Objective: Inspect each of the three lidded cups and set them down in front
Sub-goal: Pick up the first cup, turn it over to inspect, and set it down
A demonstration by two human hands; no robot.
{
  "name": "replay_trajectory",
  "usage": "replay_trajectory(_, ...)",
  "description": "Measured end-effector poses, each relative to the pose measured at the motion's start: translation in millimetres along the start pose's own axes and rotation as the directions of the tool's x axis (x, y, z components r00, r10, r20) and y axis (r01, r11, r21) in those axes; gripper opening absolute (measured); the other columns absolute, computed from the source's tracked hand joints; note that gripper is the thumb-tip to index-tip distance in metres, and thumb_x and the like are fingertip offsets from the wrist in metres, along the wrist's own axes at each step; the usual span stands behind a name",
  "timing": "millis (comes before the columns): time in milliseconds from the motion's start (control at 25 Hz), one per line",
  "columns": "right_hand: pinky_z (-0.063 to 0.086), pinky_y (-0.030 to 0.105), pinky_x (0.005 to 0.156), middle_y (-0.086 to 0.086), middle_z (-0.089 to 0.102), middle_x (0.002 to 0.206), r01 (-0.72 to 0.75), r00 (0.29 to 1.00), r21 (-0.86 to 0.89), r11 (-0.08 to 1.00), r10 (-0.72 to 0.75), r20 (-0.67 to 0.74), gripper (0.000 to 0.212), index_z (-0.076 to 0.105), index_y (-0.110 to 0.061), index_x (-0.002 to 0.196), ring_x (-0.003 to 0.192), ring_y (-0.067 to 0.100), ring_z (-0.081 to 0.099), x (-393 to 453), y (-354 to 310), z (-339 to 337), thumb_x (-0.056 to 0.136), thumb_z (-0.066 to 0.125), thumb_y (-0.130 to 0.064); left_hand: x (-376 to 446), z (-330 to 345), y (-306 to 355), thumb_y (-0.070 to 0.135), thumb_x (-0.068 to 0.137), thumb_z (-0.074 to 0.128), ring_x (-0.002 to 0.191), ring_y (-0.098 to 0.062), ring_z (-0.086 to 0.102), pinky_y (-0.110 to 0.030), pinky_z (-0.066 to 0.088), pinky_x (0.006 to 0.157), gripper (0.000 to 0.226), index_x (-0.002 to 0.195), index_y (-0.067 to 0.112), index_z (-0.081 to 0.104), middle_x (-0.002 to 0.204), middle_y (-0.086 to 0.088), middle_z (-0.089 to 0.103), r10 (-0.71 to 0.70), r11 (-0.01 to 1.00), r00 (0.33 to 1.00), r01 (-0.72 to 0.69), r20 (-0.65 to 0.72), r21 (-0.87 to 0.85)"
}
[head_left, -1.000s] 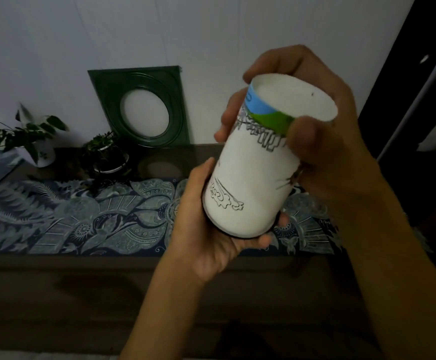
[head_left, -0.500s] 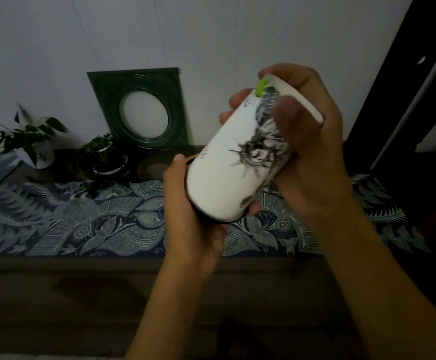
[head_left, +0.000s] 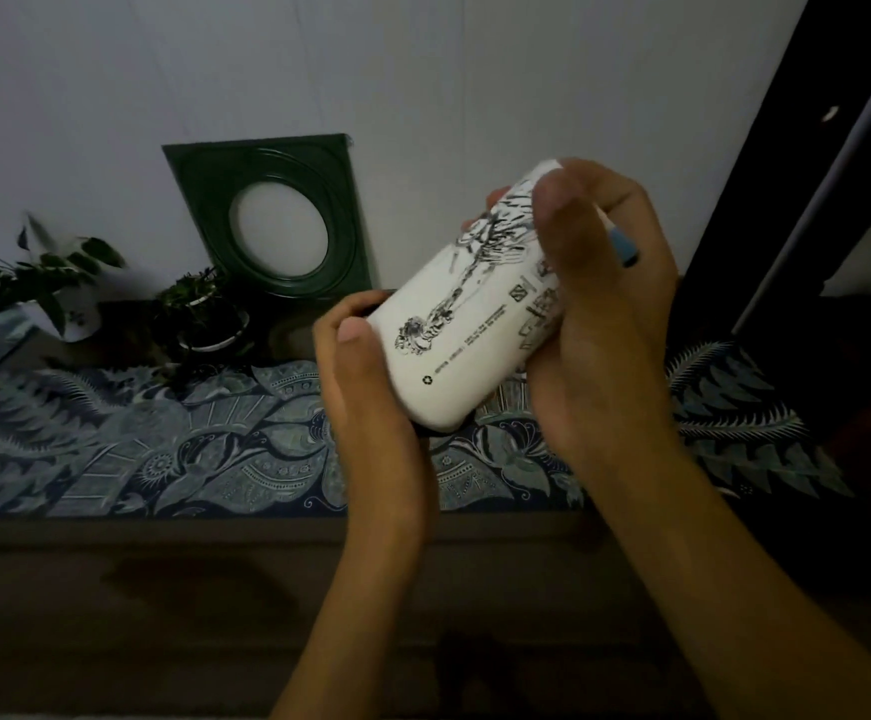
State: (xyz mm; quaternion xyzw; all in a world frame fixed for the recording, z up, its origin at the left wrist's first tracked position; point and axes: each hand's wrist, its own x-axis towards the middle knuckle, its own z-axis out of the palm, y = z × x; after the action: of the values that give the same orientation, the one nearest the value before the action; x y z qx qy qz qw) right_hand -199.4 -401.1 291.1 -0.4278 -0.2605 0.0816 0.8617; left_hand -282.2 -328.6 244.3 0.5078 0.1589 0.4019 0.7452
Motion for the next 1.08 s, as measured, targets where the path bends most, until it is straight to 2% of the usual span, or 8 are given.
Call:
replay_trajectory(80, 0.057, 0.056, 0.086, 0.030, 0.062, 0.116, 0.057, 0.970, -0.035, 0.998, -0.047, 0.238, 0.063, 0.055, -0.013, 0.114, 0.104, 0.044, 0.066, 8.1, -6.9, -6.4, 0.064, 0.085, -0.038, 1.4, -4.2, 7.5, 0.052, 0.100, 0.034, 0.095, -0.037, 0.072, -0.039, 0.058, 0.058, 0.050, 0.125, 0.016, 0.059, 0.117, -0.017, 0.072, -0.213, 0.967, 0.973, 0.222, 0.085, -0.125)
replay_trajectory(200, 0.055, 0.048, 0.087, 0.017, 0.066, 0.108, 0.130, 0.806, -0.082, 0.988, -0.057, 0.589, 0.070, 0.049, -0.008, 0.118, 0.102, 0.034, 0.068, 19.3, -22.7, -12.4, 0.067, 0.079, -0.046, 5.3, -9.8, 18.2, 0.057, 0.095, 0.036, 0.075, -0.036, 0.070, -0.031, 0.057, 0.047, 0.065, 0.127, 0.007, 0.061, 0.101, -0.022, 0.073, -0.554, 0.773, 0.751, 0.625, 0.360, -0.114)
replay_trajectory(320, 0.056, 0.047, 0.086, 0.015, 0.065, 0.106, 0.164, 0.759, -0.112, 0.980, -0.053, 0.648, 0.071, 0.048, -0.006, 0.118, 0.100, 0.030, 0.068, 22.2, -26.2, -11.7, 0.068, 0.079, -0.046, 4.1, -10.6, 16.7, 0.060, 0.087, 0.041, 0.069, -0.036, 0.070, -0.030, 0.056, 0.044, 0.068, 0.123, 0.007, 0.063, 0.096, -0.023, 0.072, -0.610, 0.693, 0.647, 0.715, 0.457, -0.088)
replay_trajectory(480, 0.057, 0.058, 0.086, 0.024, 0.065, 0.112, 0.151, 0.974, -0.138, 0.979, -0.123, 0.190, 0.063, 0.057, -0.016, 0.109, 0.101, 0.040, 0.068, 6.9, -3.9, -2.9, 0.062, 0.085, -0.047, 2.5, -3.6, 4.7, 0.059, 0.096, 0.037, 0.089, -0.038, 0.072, -0.043, 0.061, 0.066, 0.060, 0.129, 0.013, 0.059, 0.113, -0.021, 0.073, -0.373, 0.871, 0.899, 0.425, 0.231, -0.247)
replay_trajectory(600, 0.060, 0.048, 0.082, 0.021, 0.067, 0.112, 0.058, 0.994, -0.050, 0.997, -0.062, -0.092, 0.050, 0.058, -0.017, 0.109, 0.099, 0.033, 0.071, -6.6, 7.4, 4.0, 0.067, 0.077, -0.037, 0.9, -1.1, -3.5, 0.053, 0.091, 0.041, 0.098, -0.037, 0.071, -0.039, 0.055, 0.061, 0.049, 0.124, 0.020, 0.055, 0.121, -0.019, 0.067, -0.009, 0.999, 1.000, 0.009, 0.015, -0.032)
replay_trajectory(720, 0.058, 0.055, 0.086, 0.022, 0.066, 0.113, 0.052, 0.993, -0.103, 0.993, -0.040, 0.115, 0.057, 0.058, -0.017, 0.110, 0.102, 0.039, 0.068, 3.9, 0.6, -3.3, 0.064, 0.083, -0.039, 3.7, -5.4, 4.7, 0.048, 0.097, 0.036, 0.096, -0.043, 0.068, -0.040, 0.056, 0.060, 0.053, 0.128, 0.010, 0.056, 0.121, -0.025, 0.068, -0.198, 0.972, 0.977, 0.207, 0.081, -0.113)
replay_trajectory(880, 0.056, 0.050, 0.086, 0.014, 0.066, 0.108, 0.166, 0.833, -0.155, 0.974, -0.054, 0.551, 0.075, 0.051, -0.007, 0.120, 0.102, 0.035, 0.068, 16.7, -21.5, -8.4, 0.066, 0.078, -0.052, 5.8, -15.1, 17.0, 0.058, 0.096, 0.036, 0.083, -0.040, 0.067, -0.038, 0.060, 0.054, 0.067, 0.128, 0.006, 0.063, 0.102, -0.025, 0.072, -0.582, 0.739, 0.729, 0.659, 0.359, -0.139)
replay_trajectory(1080, 0.060, 0.051, 0.079, 0.017, 0.068, 0.108, 0.129, 0.988, -0.251, 0.959, -0.102, 0.118, 0.057, 0.059, -0.018, 0.108, 0.094, 0.033, 0.071, 9.5, -8.4, -0.8, 0.065, 0.083, -0.045, 2.1, -3.2, 8.4, 0.052, 0.087, 0.053, 0.101, -0.036, 0.072, -0.048, 0.061, 0.069, 0.055, 0.128, 0.016, 0.059, 0.121, -0.015, 0.072, -0.260, 0.929, 0.951, 0.294, 0.167, -0.226)
